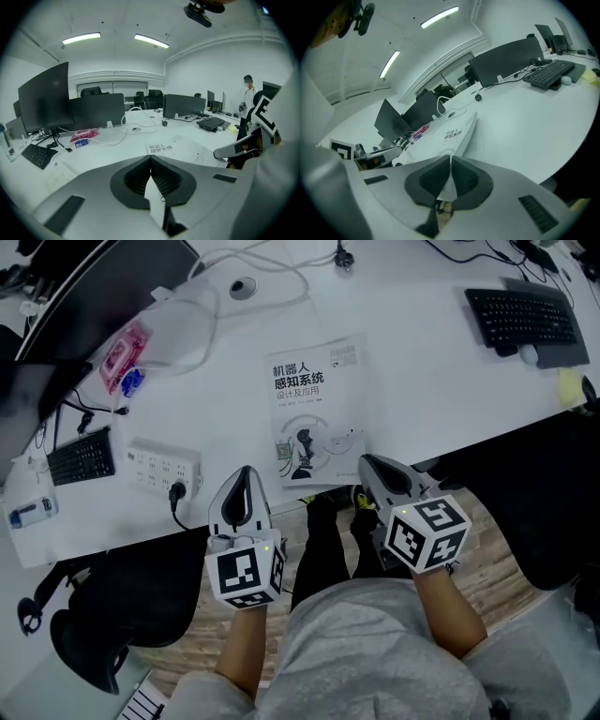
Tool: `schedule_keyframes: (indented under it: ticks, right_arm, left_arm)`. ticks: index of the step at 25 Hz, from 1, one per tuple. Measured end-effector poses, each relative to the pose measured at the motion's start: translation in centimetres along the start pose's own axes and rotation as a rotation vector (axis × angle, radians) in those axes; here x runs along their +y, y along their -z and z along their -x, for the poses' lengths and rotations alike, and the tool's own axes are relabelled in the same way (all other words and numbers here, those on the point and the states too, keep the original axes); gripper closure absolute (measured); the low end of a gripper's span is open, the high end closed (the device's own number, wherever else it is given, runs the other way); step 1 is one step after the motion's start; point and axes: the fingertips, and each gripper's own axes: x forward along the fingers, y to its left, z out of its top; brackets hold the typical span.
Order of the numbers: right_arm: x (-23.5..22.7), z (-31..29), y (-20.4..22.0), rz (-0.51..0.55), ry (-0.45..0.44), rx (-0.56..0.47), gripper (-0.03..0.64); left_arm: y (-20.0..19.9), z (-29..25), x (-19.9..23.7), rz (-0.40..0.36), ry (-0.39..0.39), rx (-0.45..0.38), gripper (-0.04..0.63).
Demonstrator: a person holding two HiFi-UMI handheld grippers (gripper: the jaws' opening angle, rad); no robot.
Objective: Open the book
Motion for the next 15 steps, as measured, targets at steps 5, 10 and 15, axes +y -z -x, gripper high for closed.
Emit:
schedule_keyframes:
  ticks: [5,10,15]
  right_arm:
    - [3.3,-0.1,-1.5,0.038,-0.048,-0.019,0.581]
    - [7.3,-1.1,-3.0,0.08,-0.11,-0.029,0.584]
    - [13.4,-3.3,-4.4,0.149,-0.207,-0.041,0.589]
  left_arm:
    - [-2.2,1.8,1.3,0.0,-0.028,-0.048,0.586]
    - [-4.2,3.6,3.6,0.011,-0.066,-0.102,0.586]
    - [-5.4,5.0,6.5,0.033,-0.1,-0.126,0.586]
